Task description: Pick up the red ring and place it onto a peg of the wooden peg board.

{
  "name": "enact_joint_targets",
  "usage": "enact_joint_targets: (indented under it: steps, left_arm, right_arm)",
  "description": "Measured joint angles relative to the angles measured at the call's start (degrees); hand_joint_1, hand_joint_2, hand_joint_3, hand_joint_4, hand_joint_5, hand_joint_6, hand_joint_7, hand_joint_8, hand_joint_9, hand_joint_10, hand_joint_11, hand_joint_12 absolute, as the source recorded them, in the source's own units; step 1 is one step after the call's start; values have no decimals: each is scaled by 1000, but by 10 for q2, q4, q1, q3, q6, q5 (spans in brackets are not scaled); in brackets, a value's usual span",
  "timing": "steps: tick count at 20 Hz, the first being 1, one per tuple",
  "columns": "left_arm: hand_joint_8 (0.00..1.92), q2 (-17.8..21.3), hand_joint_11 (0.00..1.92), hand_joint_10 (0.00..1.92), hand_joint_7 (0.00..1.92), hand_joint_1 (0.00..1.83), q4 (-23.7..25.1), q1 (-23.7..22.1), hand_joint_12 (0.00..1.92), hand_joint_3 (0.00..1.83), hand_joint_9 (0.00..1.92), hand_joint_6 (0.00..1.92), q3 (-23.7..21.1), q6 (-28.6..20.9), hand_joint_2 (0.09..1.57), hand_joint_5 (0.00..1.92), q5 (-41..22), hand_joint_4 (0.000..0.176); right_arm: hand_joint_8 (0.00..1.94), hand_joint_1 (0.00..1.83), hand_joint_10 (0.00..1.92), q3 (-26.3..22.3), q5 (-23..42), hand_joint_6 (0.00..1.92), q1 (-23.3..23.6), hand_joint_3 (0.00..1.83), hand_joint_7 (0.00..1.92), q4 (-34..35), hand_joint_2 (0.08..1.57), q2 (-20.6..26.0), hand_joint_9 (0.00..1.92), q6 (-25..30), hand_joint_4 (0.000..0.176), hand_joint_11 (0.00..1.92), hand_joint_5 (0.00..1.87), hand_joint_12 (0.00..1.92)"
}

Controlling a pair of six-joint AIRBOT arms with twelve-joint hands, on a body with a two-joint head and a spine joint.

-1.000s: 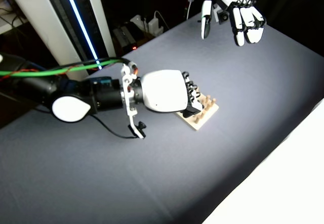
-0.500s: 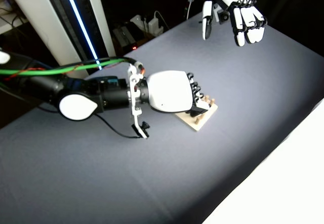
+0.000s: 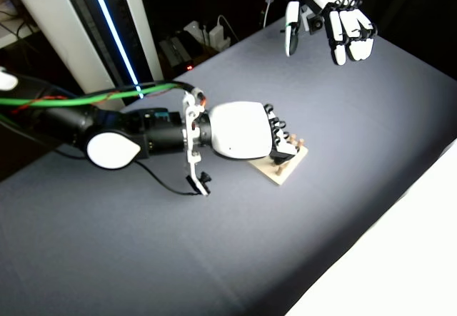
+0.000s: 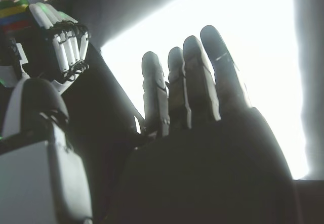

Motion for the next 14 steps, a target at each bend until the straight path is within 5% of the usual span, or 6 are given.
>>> enact_joint_targets:
  steps: [3,6,10,12,13,14]
  left_arm:
    - [0,-2,0,0,268,731,0,0,820,0,249,5,0,-1,1012,450,0,0]
    - [1,-3,0,0,274,734,2,0,762,0,239,2,0,-3,982,453,-7,0]
    - [2,-3,0,3,237,705,-4,0,640,8,185,1,-3,-5,1053,342,-28,0]
    - [2,-2,0,4,257,822,10,-1,549,4,190,1,-13,-10,1069,357,-44,0]
    - [0,2,0,3,255,831,10,1,499,7,193,2,-14,-13,1089,329,-57,0]
    - [1,6,0,2,231,835,3,1,433,8,168,0,-14,-16,1108,273,-70,25]
  right_arm:
    - [4,1007,203,-10,16,2,2,0,499,10,909,0,533,0,95,66,449,1285]
    - [1,897,103,-46,66,1,-12,2,456,36,965,36,480,1,106,48,430,1187]
    - [0,914,11,-56,121,0,-44,0,444,96,961,82,476,-2,6,80,397,849]
    - [1,996,0,-80,179,2,-82,0,451,106,983,113,464,0,0,104,369,739]
    - [8,953,1,-90,203,6,-106,14,472,129,1021,133,466,-1,14,110,380,736]
    - [4,907,5,-97,224,2,-123,4,501,156,1037,150,492,-2,22,121,402,771]
